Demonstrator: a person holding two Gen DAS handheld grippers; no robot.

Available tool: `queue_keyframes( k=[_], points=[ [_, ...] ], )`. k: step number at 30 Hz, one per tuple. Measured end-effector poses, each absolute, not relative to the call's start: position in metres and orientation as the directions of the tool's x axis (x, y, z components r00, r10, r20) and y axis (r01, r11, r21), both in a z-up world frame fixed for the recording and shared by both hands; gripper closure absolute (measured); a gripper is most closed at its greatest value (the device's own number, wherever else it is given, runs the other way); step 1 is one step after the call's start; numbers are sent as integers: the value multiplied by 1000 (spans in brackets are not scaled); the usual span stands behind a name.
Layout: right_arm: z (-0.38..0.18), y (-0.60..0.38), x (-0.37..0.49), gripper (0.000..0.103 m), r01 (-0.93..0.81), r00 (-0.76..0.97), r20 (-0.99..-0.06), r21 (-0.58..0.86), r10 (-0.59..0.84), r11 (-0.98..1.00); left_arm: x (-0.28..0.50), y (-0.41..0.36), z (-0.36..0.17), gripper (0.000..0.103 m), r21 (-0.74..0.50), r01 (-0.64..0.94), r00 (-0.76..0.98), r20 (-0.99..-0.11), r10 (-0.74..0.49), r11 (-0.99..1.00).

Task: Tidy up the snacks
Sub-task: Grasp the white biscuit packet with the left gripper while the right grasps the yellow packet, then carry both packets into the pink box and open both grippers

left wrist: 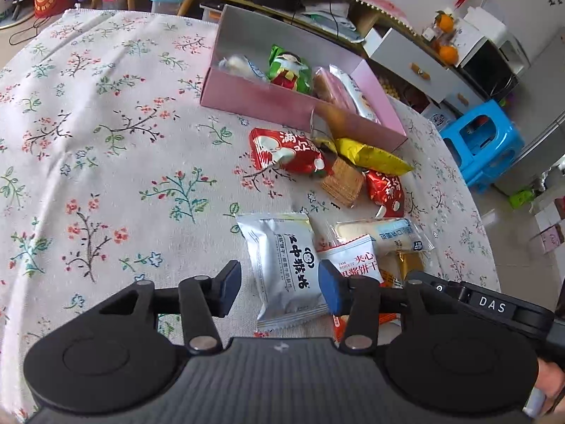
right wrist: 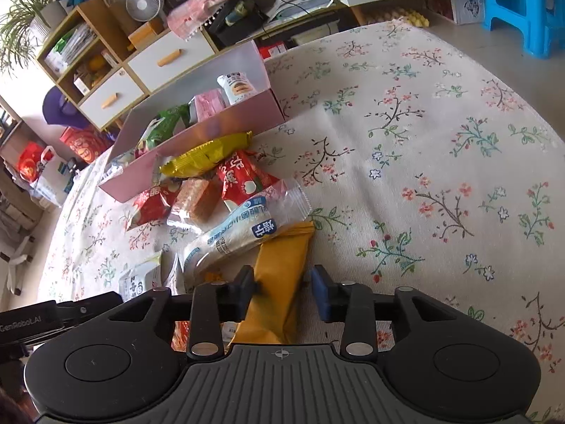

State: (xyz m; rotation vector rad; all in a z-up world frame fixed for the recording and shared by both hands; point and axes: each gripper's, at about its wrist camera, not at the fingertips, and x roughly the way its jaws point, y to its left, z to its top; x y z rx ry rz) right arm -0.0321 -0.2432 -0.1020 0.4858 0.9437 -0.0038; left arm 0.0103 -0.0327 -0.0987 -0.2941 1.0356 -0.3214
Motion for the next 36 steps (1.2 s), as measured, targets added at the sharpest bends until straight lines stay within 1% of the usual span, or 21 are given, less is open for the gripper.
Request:
queue_keyframes(
  k=[3, 5, 8, 9, 10, 11, 12, 14, 15, 18, 21, 25, 31, 36],
  points=[
    [-103, -238, -32, 65, 189, 598, -774, 389, 208, 902, 13, -44, -102, 60, -366, 141, 464, -796, -388, 920],
    [-103, -235, -32, 65, 177, 603, -772, 373, 199, 911, 13, -56, -105, 58, -315, 169, 471, -806, -357, 934],
    [-104, -237, -32, 71, 183, 609, -768, 381, 200, 906, 11, -75, -106, 48, -231, 223, 500, -807, -314, 947],
    [-104, -238, -32, 72, 188, 610, -767, 387, 202, 903, 9, -81, -107, 40, -205, 245, 506, -807, -305, 948],
    [-104, -240, -33, 75, 193, 611, -764, 396, 206, 898, 7, -88, -109, 35, -172, 271, 512, -808, -293, 947],
    [-104, -241, -33, 75, 196, 613, -762, 405, 211, 893, 5, -93, -110, 35, -139, 288, 522, -806, -278, 947],
    [-104, -243, -33, 75, 199, 614, -759, 414, 216, 888, 3, -94, -110, 35, -125, 294, 532, -802, -271, 948],
    [-103, -245, -34, 76, 204, 618, -754, 427, 223, 881, 4, -90, -109, 45, -144, 291, 534, -796, -286, 946],
    [-102, -246, -34, 76, 203, 619, -752, 433, 228, 878, 6, -88, -108, 59, -143, 276, 539, -796, -276, 950],
    [-100, -248, -35, 76, 206, 624, -746, 445, 233, 872, 9, -78, -107, 59, -172, 246, 534, -797, -281, 954],
    [-97, -251, -36, 76, 211, 633, -737, 457, 235, 864, 7, -73, -105, 59, -167, 227, 539, -799, -267, 959],
    [-94, -258, -40, 77, 219, 640, -728, 479, 245, 850, 5, -60, -100, 59, -207, 204, 536, -794, -286, 957],
    [-92, -278, -49, 77, 259, 652, -712, 532, 261, 806, 1, -44, -89, 59, -204, 182, 556, -785, -272, 962],
    [-87, -282, -52, 77, 268, 662, -707, 534, 249, 802, -1, -43, -80, 59, -202, 184, 575, -772, -272, 962]
  ],
)
